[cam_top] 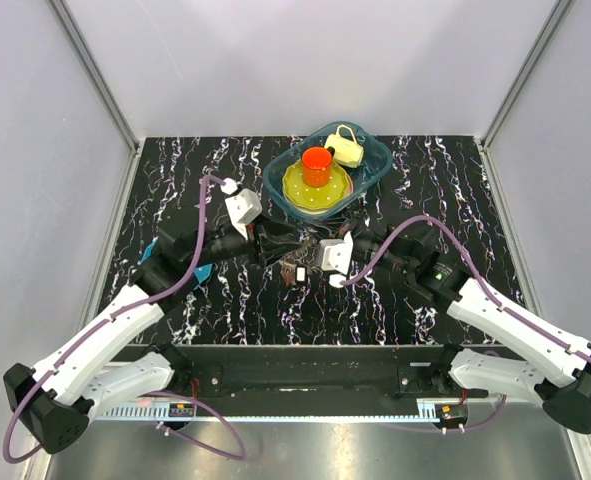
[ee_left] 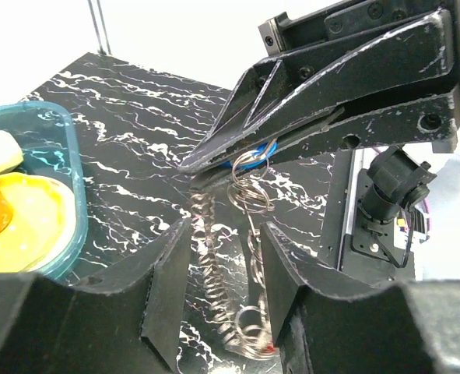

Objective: Remove the keys from the keyring

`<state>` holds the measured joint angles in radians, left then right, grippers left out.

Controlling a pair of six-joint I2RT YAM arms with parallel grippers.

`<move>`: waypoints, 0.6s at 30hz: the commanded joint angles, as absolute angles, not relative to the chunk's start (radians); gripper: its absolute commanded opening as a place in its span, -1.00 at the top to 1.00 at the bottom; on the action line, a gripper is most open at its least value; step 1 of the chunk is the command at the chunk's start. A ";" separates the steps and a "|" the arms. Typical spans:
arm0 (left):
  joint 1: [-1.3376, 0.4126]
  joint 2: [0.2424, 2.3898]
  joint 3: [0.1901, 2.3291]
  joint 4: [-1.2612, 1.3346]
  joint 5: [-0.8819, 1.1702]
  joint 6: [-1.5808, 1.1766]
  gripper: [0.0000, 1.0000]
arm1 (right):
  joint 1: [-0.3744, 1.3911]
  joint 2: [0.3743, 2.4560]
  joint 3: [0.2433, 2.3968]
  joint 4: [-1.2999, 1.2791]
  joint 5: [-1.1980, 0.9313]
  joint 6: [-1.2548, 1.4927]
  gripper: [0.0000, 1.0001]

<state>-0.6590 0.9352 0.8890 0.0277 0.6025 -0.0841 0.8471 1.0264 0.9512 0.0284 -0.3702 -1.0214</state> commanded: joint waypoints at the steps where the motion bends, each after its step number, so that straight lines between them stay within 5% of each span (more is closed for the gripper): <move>1: -0.661 0.876 0.888 0.092 0.528 -0.078 0.10 | 0.844 1.022 1.015 0.089 -0.331 -0.970 1.00; 18: -0.713 0.911 0.950 0.083 0.486 -0.077 -0.01 | 0.844 1.037 1.037 0.071 -0.324 -0.917 1.00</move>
